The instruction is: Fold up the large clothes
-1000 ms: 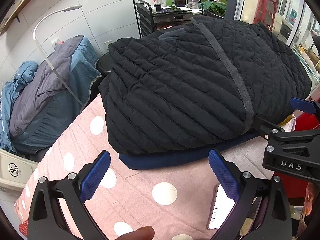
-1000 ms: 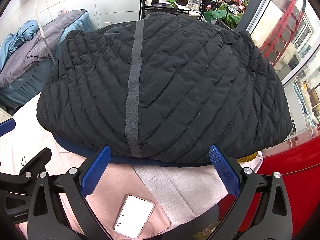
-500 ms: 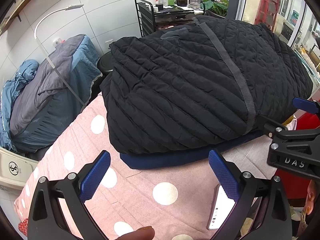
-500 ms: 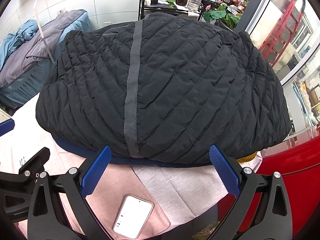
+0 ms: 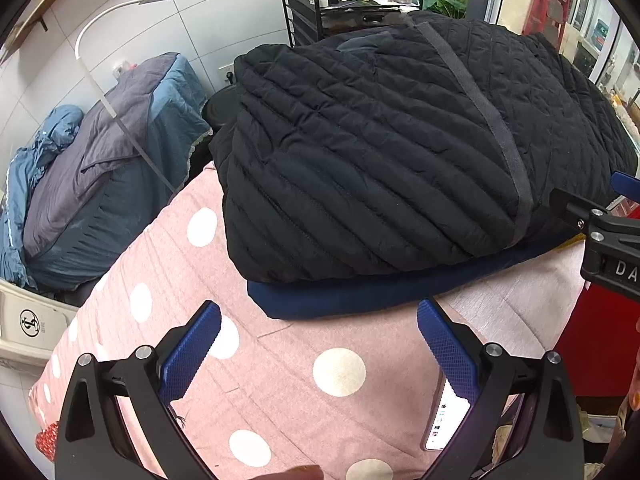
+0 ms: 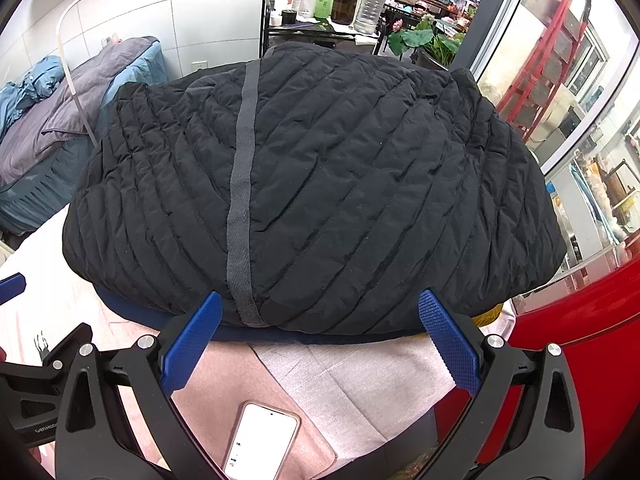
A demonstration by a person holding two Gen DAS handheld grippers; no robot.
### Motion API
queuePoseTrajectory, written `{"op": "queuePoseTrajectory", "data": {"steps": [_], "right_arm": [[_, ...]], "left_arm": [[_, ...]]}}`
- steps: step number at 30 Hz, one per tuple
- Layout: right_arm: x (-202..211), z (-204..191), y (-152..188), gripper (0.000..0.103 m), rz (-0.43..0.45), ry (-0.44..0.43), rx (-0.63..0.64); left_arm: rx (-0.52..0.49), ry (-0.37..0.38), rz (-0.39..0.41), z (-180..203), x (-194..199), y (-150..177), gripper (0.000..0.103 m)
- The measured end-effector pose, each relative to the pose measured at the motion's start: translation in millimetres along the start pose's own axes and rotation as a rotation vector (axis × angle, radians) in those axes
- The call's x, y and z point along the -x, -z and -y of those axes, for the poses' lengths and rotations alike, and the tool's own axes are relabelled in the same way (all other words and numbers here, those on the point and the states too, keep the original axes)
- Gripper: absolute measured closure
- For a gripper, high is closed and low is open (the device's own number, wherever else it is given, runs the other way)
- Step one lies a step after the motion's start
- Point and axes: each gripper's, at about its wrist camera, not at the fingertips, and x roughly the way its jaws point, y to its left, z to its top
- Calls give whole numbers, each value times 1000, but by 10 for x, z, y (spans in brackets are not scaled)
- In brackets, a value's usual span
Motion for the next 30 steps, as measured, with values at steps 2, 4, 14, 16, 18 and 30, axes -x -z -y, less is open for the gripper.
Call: {"op": "queuePoseTrajectory", "data": {"steps": [2,4,14,16,18,30], "right_arm": [[-7,1,11,6,0,1,2],[-4,0,29,6,2,-1,3],[40,-15,33,6,21,-8,2],[43,-10,34,6,23,-8,2],[47,-7,36,6,25,-7,0],[80,20,31,6,42,-7,-16]], "left_arm": [[7,0,1,-17,2,-5,6],[13,1,2,-30,3,-14,6],[29,13,153,-39,231,-9,6],[33,2,186,-38,288,-28,6],[14,-13,178,-15,269,-40,6],[51,-30,131,-64,220,-72,6]]}}
